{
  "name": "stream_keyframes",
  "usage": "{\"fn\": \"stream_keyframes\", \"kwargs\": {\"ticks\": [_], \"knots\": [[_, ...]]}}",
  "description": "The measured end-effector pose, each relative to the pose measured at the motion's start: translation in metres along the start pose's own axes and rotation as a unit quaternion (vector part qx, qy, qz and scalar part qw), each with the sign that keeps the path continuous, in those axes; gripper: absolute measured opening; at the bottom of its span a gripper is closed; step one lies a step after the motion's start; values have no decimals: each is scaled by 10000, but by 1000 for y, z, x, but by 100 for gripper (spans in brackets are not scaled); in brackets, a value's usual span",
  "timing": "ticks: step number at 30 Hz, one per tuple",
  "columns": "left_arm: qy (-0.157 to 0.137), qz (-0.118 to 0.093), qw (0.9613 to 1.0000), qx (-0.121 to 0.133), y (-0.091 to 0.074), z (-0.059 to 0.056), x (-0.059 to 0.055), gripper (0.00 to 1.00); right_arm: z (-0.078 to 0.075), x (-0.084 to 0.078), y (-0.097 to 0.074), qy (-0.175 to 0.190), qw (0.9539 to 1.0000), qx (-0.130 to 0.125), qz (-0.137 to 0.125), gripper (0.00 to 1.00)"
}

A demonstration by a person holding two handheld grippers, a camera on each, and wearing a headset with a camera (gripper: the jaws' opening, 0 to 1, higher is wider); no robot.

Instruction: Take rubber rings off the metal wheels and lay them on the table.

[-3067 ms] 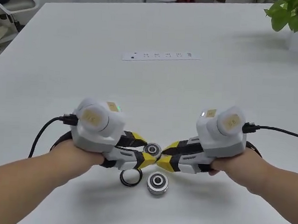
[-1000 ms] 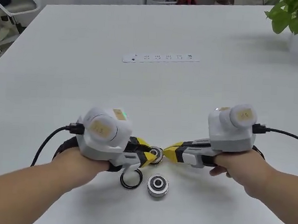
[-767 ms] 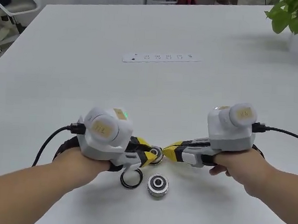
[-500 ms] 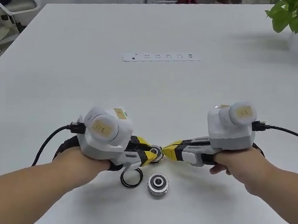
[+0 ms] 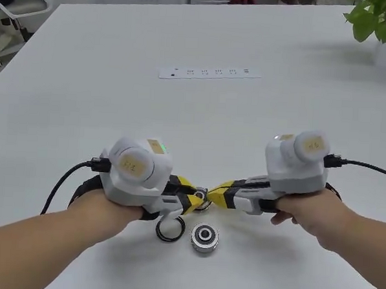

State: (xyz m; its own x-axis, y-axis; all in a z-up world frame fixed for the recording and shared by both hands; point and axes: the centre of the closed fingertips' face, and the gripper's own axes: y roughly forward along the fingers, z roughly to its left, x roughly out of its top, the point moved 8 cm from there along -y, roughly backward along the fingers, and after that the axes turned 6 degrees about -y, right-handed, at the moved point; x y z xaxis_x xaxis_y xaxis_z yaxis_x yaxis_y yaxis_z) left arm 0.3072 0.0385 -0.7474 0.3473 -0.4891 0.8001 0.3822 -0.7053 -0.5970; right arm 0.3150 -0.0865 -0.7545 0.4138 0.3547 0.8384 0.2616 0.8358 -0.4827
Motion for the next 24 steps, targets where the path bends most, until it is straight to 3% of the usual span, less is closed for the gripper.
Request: {"fn": "stream_keyframes", "kwargs": {"ticks": [15,24], "knots": [[10,24,10000,3,0,-1,-1,13,4,1,2,-212,9997,83,71,0],[12,16,10000,2,-1,-1,-1,13,5,2,3,-108,9998,173,-28,0]]}}
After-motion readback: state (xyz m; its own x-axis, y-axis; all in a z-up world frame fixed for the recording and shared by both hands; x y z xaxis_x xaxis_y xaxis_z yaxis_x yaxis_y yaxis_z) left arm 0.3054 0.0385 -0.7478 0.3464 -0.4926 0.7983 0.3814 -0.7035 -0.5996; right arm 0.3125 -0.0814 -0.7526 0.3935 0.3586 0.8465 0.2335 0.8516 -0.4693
